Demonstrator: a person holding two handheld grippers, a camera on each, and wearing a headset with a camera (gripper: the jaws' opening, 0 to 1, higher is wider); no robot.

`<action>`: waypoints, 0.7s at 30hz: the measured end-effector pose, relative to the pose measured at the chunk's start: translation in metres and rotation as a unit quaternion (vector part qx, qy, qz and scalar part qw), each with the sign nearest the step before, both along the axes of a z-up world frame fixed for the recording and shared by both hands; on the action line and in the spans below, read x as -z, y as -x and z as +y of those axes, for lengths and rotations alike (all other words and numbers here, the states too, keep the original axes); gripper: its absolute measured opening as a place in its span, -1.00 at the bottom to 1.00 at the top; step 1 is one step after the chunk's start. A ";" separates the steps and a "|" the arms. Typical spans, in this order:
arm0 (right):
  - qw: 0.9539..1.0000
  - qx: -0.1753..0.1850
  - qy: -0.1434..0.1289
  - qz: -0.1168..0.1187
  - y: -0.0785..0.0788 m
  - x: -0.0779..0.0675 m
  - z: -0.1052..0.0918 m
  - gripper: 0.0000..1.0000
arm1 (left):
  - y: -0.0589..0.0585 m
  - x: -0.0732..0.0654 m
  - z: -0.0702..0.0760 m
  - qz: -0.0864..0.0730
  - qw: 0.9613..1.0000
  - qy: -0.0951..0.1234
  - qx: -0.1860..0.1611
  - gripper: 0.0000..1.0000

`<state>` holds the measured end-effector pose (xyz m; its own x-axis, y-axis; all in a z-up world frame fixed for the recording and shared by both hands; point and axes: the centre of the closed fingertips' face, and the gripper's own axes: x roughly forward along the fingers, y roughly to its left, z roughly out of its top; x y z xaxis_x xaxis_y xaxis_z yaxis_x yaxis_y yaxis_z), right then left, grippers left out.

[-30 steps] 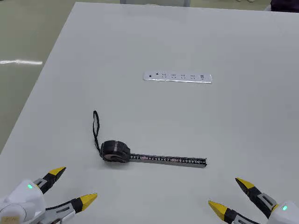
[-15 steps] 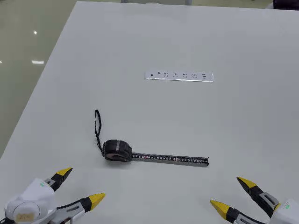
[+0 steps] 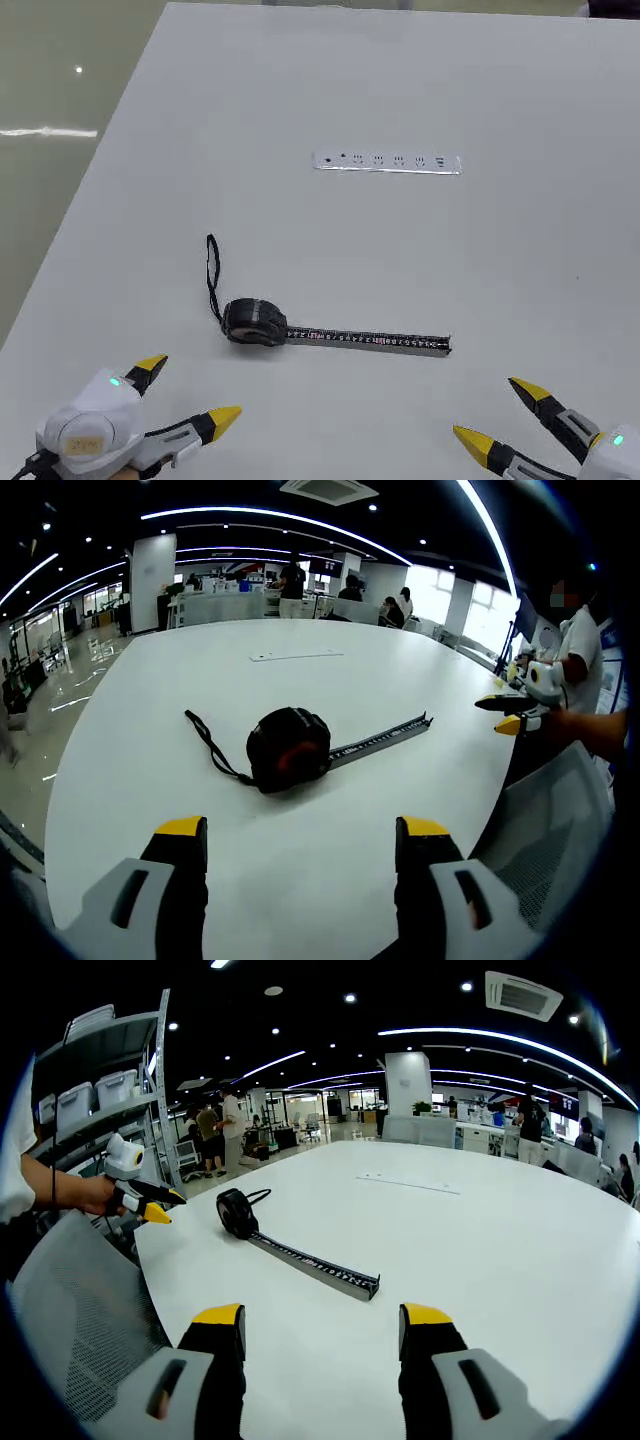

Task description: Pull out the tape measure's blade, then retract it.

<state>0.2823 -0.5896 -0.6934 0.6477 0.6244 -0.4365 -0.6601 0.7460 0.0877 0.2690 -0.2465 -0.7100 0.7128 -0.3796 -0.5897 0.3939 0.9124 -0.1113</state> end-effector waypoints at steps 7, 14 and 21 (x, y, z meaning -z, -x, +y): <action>1.000 -0.001 0.000 -0.001 -0.001 0.000 0.000 0.25 | -0.007 -0.001 -0.010 0.006 1.000 -0.002 -0.002 0.51; 1.000 0.004 -0.002 -0.004 -0.003 -0.002 -0.001 0.25 | -0.014 -0.001 -0.017 0.008 1.000 0.000 -0.008 0.51; 1.000 0.001 -0.004 -0.005 -0.007 -0.002 0.001 0.25 | -0.023 -0.002 -0.024 0.006 1.000 0.006 -0.025 0.55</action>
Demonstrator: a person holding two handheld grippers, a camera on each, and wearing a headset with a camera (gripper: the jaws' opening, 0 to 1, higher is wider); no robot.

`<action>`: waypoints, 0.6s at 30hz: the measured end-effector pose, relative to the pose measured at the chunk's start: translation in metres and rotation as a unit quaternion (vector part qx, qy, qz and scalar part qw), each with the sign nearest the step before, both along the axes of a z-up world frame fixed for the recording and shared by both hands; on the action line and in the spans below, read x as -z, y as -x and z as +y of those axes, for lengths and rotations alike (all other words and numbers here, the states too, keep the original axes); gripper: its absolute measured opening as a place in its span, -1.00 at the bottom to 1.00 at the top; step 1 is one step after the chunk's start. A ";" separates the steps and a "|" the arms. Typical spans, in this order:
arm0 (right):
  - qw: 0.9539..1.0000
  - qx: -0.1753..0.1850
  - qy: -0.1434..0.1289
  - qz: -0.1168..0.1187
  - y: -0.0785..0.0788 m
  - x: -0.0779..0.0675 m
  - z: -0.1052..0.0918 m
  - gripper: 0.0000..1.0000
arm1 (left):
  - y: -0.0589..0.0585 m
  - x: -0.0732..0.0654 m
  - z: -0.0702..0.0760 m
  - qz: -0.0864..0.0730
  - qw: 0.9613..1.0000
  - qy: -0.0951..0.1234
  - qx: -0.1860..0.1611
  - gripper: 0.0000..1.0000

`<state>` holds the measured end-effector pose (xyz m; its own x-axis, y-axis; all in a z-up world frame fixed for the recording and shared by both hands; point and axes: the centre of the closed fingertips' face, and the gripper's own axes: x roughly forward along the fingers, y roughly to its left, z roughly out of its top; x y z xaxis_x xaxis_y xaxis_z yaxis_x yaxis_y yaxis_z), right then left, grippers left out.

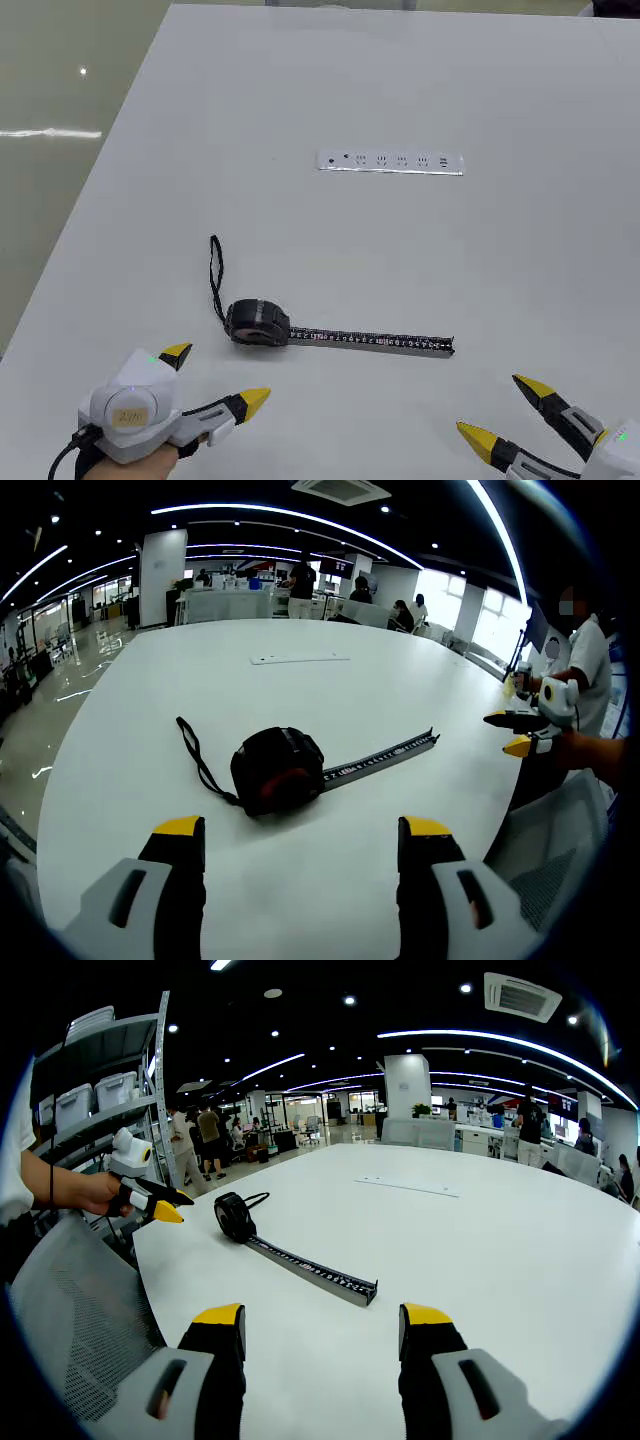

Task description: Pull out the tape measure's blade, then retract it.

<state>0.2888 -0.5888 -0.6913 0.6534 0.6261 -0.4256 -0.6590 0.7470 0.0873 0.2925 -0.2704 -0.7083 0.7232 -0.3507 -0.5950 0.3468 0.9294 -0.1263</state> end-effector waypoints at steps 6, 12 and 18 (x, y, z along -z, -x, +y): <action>1.000 -0.004 0.000 0.001 -0.003 0.000 0.002 0.25 | -0.006 0.005 -0.005 0.004 1.000 0.010 -0.022 0.57; 1.000 -0.010 0.001 -0.003 -0.008 0.000 0.003 0.25 | -0.013 0.008 -0.005 0.005 0.999 0.009 -0.037 0.59; 1.000 -0.018 0.000 -0.002 -0.014 0.002 0.005 0.25 | -0.020 0.011 -0.003 0.003 0.999 0.004 -0.051 0.58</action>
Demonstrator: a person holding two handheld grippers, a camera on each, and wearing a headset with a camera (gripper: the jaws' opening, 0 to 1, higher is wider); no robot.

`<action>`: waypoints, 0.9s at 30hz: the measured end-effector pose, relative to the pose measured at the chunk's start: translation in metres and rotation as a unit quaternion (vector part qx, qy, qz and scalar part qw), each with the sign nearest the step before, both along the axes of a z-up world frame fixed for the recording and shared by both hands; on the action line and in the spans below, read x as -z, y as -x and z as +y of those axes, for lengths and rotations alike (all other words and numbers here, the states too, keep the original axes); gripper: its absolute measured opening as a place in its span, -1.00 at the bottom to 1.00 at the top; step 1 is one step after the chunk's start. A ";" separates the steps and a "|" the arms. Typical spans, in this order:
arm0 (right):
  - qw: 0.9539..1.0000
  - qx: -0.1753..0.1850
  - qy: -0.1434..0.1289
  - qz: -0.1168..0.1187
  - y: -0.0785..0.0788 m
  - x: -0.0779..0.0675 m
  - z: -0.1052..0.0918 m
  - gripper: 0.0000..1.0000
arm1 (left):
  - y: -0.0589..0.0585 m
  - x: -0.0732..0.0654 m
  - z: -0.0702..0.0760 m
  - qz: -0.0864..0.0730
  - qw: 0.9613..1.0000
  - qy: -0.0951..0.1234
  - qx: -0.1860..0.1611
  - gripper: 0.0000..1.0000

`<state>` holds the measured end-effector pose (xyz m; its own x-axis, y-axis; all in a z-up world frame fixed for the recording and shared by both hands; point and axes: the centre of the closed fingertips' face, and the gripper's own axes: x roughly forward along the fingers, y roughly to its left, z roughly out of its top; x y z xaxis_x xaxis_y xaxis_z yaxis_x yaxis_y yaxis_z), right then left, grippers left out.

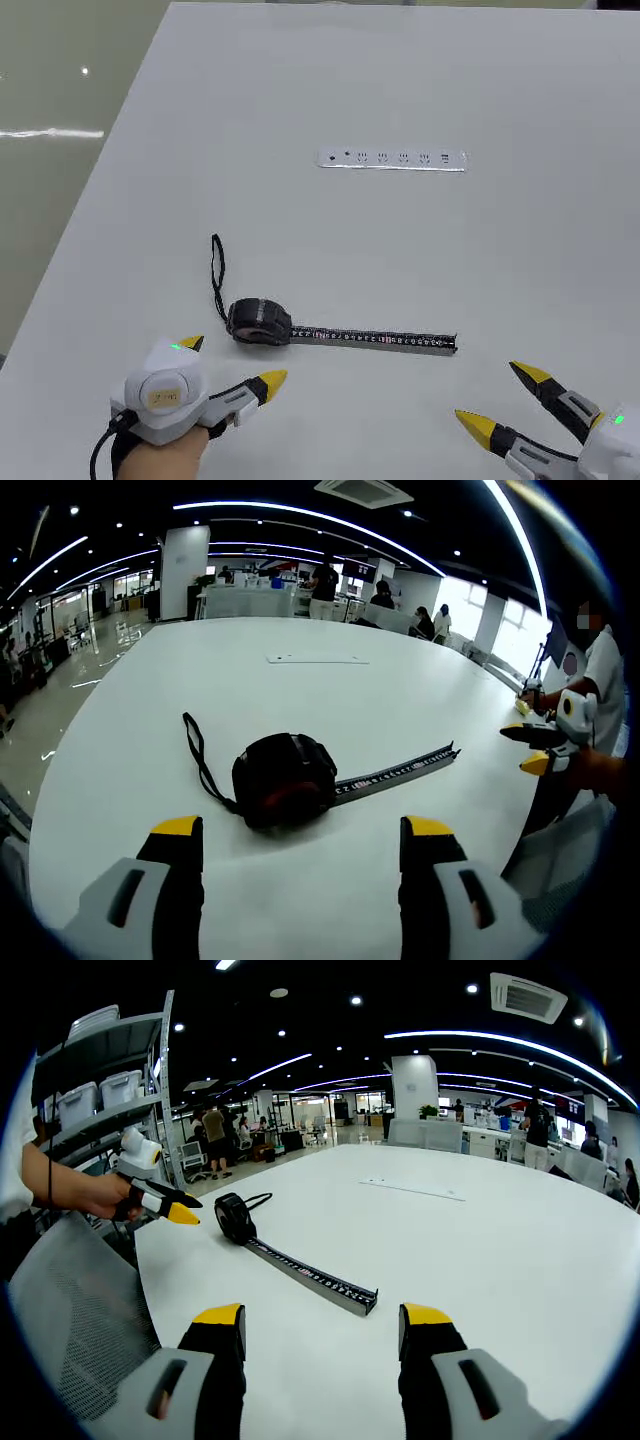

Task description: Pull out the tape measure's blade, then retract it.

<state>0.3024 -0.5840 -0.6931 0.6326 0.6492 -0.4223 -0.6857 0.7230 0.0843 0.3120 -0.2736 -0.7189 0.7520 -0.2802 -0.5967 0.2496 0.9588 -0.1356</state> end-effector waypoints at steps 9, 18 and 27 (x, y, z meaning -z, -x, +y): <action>1.000 -0.010 0.002 0.001 -0.005 0.004 0.001 0.24 | -0.005 0.003 0.000 0.001 1.000 0.002 -0.018 0.58; 1.000 -0.022 -0.003 -0.001 -0.011 0.008 0.003 0.21 | -0.014 0.005 -0.003 0.002 0.999 0.013 -0.034 0.57; 0.999 -0.031 -0.006 0.002 -0.017 0.015 0.003 0.19 | -0.022 0.006 -0.006 0.000 0.999 0.017 -0.048 0.55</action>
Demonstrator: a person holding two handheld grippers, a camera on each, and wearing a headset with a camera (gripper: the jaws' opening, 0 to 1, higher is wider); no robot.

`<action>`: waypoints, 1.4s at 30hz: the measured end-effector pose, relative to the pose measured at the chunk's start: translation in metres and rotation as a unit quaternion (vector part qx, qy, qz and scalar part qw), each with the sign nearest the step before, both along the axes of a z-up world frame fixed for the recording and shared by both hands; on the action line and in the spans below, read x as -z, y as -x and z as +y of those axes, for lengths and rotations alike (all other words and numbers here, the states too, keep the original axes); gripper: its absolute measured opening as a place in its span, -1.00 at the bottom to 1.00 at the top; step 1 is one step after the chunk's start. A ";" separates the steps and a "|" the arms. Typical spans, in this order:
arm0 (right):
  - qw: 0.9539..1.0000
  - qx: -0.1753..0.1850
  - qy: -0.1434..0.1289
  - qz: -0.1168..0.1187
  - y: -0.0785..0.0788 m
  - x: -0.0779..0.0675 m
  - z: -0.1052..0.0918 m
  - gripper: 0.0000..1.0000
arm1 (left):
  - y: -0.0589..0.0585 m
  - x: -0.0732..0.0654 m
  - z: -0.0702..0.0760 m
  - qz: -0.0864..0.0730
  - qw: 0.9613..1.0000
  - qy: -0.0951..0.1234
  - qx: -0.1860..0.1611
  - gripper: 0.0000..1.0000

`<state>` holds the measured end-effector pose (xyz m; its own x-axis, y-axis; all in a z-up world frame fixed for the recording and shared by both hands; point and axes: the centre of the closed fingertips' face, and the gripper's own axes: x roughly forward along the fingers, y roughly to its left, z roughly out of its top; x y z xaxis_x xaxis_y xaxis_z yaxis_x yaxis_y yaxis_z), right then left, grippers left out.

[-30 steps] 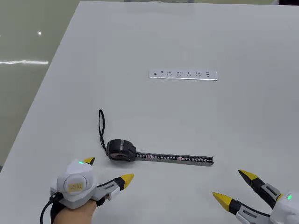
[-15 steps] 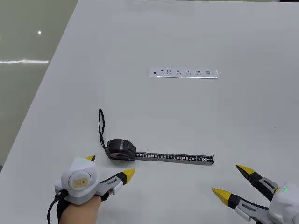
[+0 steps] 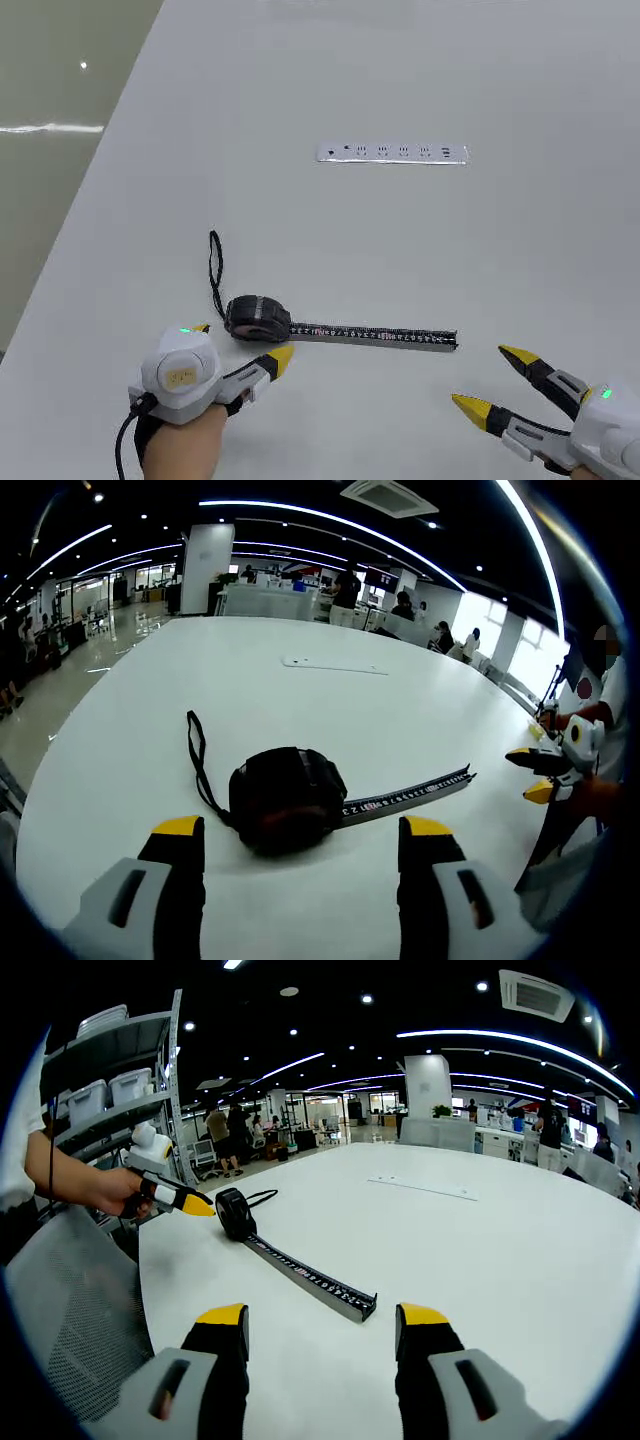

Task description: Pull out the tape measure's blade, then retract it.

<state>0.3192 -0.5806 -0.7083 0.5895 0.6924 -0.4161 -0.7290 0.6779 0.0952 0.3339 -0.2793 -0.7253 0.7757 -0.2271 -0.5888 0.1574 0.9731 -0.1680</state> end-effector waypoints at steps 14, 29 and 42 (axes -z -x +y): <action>1.000 -0.020 0.001 -0.008 -0.013 0.003 0.005 0.13 | -0.012 0.005 -0.005 0.002 1.000 0.005 -0.014 0.54; 0.999 -0.044 -0.002 -0.012 -0.024 0.012 0.011 0.08 | -0.024 0.010 -0.007 0.011 0.999 0.017 -0.040 0.52; 0.998 -0.052 -0.020 0.001 -0.031 0.027 0.013 0.04 | -0.029 0.018 -0.004 0.025 0.998 0.013 -0.060 0.51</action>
